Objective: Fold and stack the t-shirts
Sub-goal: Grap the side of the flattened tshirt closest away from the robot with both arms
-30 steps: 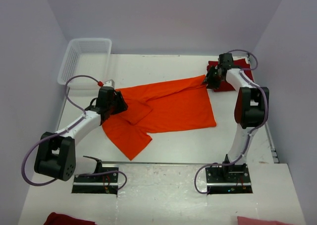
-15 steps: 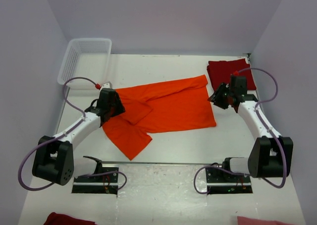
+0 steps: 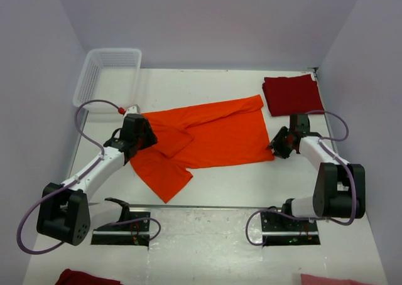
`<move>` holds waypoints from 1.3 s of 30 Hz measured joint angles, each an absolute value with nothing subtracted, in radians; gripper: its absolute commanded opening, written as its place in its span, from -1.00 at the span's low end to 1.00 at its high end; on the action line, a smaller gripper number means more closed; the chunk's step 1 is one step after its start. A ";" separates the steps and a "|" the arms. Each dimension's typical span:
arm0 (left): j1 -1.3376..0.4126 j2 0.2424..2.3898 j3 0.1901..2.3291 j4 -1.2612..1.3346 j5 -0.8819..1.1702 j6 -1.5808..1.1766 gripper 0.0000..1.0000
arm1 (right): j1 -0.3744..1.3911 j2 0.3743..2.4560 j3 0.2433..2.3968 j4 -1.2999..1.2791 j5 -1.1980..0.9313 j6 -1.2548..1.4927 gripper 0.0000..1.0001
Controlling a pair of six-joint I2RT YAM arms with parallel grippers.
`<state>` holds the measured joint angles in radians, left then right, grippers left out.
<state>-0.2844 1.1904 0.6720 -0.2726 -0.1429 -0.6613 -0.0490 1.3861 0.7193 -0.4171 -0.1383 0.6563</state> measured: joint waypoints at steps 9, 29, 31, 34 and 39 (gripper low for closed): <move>-0.285 1.190 0.662 -0.271 -0.138 -0.661 -0.08 | -0.101 1.386 0.689 -0.425 -0.117 0.652 -0.18; -0.285 1.219 0.656 -0.263 -0.117 -0.658 -0.08 | -0.101 1.333 0.635 -0.431 -0.176 0.649 -0.38; -0.285 1.221 0.656 -0.263 -0.115 -0.658 -0.08 | -0.101 1.322 0.629 -0.432 -0.178 0.649 -0.50; -0.285 1.226 0.656 -0.263 -0.112 -0.658 -0.08 | -0.101 1.321 0.629 -0.430 -0.182 0.649 -0.83; -0.285 1.227 0.655 -0.263 -0.108 -0.662 -0.08 | -0.101 1.314 0.624 -0.426 -0.197 0.655 -1.00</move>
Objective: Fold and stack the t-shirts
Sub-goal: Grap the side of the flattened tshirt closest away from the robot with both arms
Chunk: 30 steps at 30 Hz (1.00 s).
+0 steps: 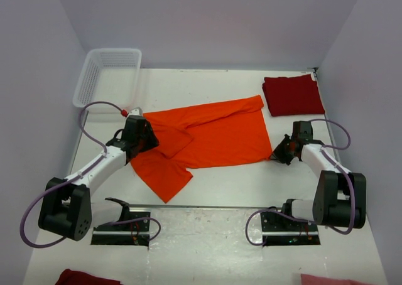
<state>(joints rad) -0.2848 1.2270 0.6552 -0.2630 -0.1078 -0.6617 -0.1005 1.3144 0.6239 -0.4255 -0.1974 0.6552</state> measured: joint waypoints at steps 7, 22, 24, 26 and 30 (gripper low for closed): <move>-0.289 1.227 0.606 -0.263 -0.068 -0.699 -0.13 | -0.101 1.305 0.622 -0.425 -0.201 0.652 -1.00; -0.730 1.283 0.772 -0.670 -0.257 -0.907 -0.01 | -0.101 1.317 0.622 -0.384 -0.252 0.626 -1.00; -0.778 1.290 0.772 -0.715 -0.276 -0.945 0.01 | -0.101 1.317 0.622 -0.376 -0.261 0.623 -1.00; -0.811 1.311 0.772 -0.756 -0.290 -0.979 0.04 | -0.101 1.317 0.622 -0.371 -0.273 0.620 -1.00; -0.876 1.343 0.761 -0.811 -0.322 -1.049 0.05 | -0.101 1.316 0.622 -0.363 -0.284 0.616 -1.00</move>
